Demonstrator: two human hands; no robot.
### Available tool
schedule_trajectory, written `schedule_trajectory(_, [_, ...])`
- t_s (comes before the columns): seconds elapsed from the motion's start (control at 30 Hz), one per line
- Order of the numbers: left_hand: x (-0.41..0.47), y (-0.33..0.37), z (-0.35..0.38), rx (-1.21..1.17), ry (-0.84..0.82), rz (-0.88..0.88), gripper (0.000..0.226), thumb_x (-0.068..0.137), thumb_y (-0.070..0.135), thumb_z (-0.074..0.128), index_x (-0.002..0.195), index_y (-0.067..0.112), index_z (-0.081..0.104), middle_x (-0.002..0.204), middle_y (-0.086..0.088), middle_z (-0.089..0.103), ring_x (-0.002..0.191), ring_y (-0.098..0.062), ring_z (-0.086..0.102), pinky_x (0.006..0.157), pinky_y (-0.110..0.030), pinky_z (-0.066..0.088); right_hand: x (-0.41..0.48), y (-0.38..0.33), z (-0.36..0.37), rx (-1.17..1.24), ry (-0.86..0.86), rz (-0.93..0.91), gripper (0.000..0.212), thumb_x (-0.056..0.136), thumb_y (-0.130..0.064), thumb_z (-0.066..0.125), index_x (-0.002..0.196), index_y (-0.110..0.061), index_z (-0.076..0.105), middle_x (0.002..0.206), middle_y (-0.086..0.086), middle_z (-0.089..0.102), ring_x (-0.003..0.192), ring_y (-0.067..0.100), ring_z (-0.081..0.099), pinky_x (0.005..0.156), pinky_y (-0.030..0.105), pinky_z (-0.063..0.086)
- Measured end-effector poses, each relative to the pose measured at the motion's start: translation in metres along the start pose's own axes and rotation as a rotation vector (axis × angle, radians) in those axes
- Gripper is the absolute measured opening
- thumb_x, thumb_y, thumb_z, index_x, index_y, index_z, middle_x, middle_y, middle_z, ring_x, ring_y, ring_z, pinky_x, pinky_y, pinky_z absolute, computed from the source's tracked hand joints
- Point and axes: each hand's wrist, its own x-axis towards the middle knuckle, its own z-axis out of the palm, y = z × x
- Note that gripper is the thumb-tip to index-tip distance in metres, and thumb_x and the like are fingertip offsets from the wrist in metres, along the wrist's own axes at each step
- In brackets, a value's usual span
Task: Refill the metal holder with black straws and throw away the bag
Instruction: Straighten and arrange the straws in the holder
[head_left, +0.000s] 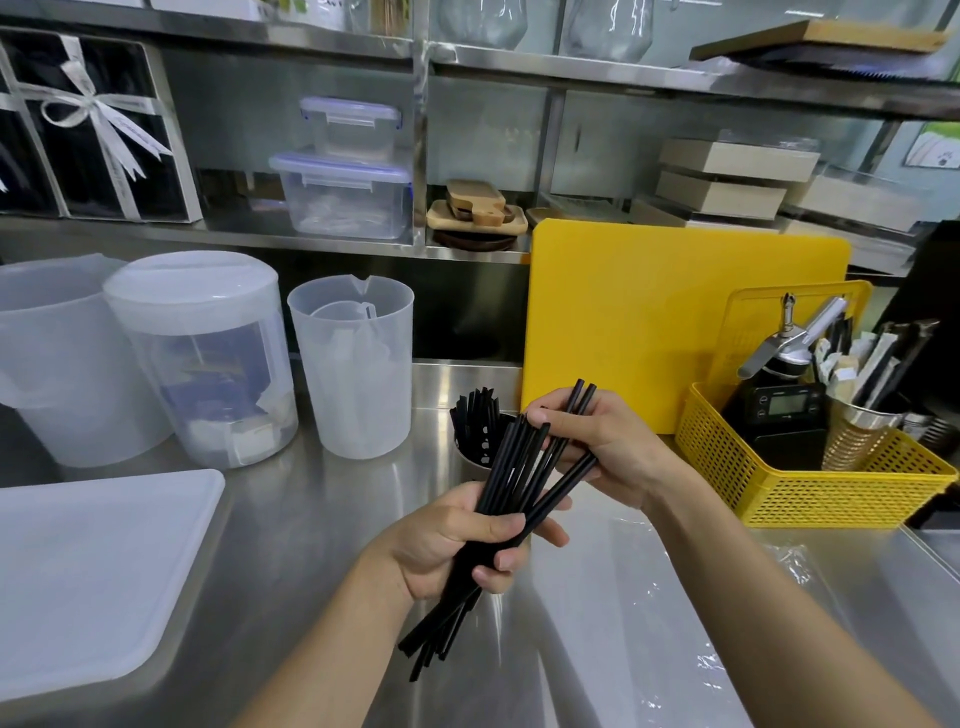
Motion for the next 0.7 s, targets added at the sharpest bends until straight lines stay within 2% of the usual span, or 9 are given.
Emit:
schedule_trajectory(0.17, [0.001,0.0,0.001,0.022,0.025,0.005,0.04,0.084,0.008,0.058,0.122,0.0,0.05,0.094,-0.008,0.066,0.055,-0.006,0.048,0.043,-0.014,0.037,0.001,0.0,0.0,-0.07,0.055,-0.046,0.014,0.068,-0.022,0.074,0.072,-0.009,0.069,0.054,0.004,0.058,0.046,0.015,0.039,0.046,0.026,0.024])
schedule_trajectory(0.23, [-0.001,0.001,-0.001,0.03,0.04,0.002,0.042,0.084,0.007,0.055,0.124,-0.002,0.048,0.093,-0.007,0.064,0.054,-0.006,0.047,0.043,-0.014,0.037,0.002,-0.002,-0.002,-0.039,0.094,-0.1,0.009,0.078,-0.013,0.066,0.073,-0.006,0.066,0.051,0.002,0.053,0.043,0.012,0.037,0.043,0.023,0.026])
schedule_trajectory(0.3, [-0.004,0.001,-0.002,0.031,0.035,-0.02,0.041,0.086,0.004,0.05,0.126,-0.002,0.045,0.091,-0.006,0.063,0.053,-0.005,0.045,0.042,-0.014,0.037,0.003,-0.004,-0.009,0.066,0.132,-0.126,0.011,0.085,-0.005,0.058,0.075,-0.002,0.061,0.051,0.003,0.046,0.039,0.007,0.028,0.036,0.016,0.021])
schedule_trajectory(0.4, [-0.007,0.0,-0.004,0.029,0.023,-0.053,0.037,0.087,0.002,0.045,0.124,0.0,0.047,0.087,-0.003,0.06,0.051,-0.004,0.041,0.04,-0.012,0.034,0.002,-0.004,-0.015,0.137,0.121,-0.078,0.006,0.083,-0.005,0.057,0.077,-0.004,0.056,0.052,0.002,0.045,0.039,0.006,0.025,0.034,0.013,0.018])
schedule_trajectory(0.53, [-0.002,-0.002,-0.003,0.027,0.009,-0.077,0.035,0.088,0.003,0.045,0.123,0.001,0.049,0.085,-0.001,0.061,0.051,-0.004,0.041,0.039,-0.012,0.033,0.0,0.005,-0.009,-0.003,0.059,0.041,0.009,0.09,-0.007,0.054,0.081,-0.008,0.054,0.056,0.001,0.044,0.038,0.006,0.027,0.035,0.018,0.012])
schedule_trajectory(0.63, [-0.001,-0.003,-0.003,0.029,0.015,-0.083,0.035,0.088,0.004,0.046,0.123,0.002,0.05,0.086,-0.002,0.06,0.052,-0.004,0.04,0.04,-0.012,0.034,0.001,0.007,-0.006,-0.037,0.122,0.011,0.016,0.093,-0.012,0.049,0.078,-0.007,0.05,0.053,0.0,0.043,0.038,0.008,0.024,0.036,0.021,0.012])
schedule_trajectory(0.7, [-0.003,-0.003,-0.006,0.035,0.024,-0.085,0.036,0.088,0.004,0.047,0.124,0.002,0.049,0.086,-0.002,0.059,0.052,-0.004,0.04,0.039,-0.012,0.033,0.006,0.003,-0.008,0.002,0.25,-0.044,0.021,0.095,-0.014,0.044,0.074,-0.008,0.045,0.051,0.002,0.036,0.037,0.011,0.023,0.036,0.021,0.015])
